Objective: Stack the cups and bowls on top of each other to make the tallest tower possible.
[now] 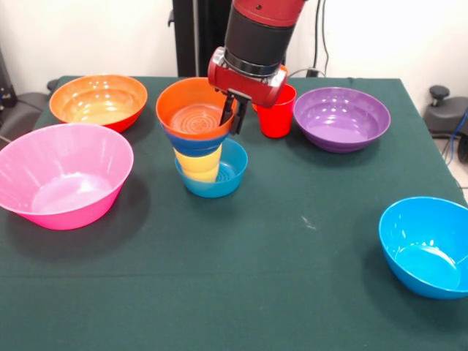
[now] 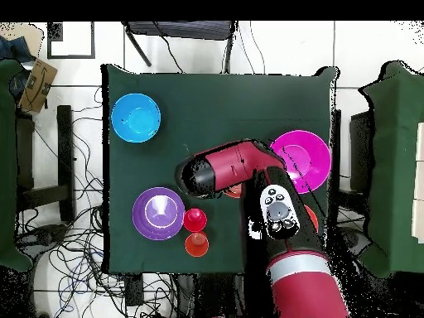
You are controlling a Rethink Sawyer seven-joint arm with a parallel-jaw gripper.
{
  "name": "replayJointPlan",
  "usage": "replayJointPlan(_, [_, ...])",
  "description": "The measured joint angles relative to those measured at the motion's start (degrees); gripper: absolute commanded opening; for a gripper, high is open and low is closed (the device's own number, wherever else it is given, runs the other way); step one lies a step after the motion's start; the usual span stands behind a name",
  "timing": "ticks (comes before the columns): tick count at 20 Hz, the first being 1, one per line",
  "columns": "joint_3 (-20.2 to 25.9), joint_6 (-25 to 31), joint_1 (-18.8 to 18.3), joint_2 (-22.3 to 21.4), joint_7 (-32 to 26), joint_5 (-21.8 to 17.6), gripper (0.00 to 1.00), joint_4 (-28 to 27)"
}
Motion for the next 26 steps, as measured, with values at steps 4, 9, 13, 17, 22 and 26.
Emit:
replayJointPlan(4, [0.0, 0.0, 0.1, 0.2, 0.0, -0.1, 0.0, -0.2])
replayJointPlan(9, [0.0, 0.0, 0.1, 0.2, 0.0, -0.2, 0.0, -0.4])
replayJointPlan(13, [0.0, -0.2, 0.1, 0.2, 0.0, -0.2, 0.0, -0.4])
replayJointPlan(17, [0.0, -0.6, 0.1, 0.2, 0.0, -0.2, 0.0, -0.4])
replayJointPlan(22, [0.0, -0.7, 0.1, 0.2, 0.0, -0.2, 0.0, -0.4])
replayJointPlan(26, [0.0, -1.0, 0.1, 0.2, 0.0, -0.2, 0.0, -0.4])
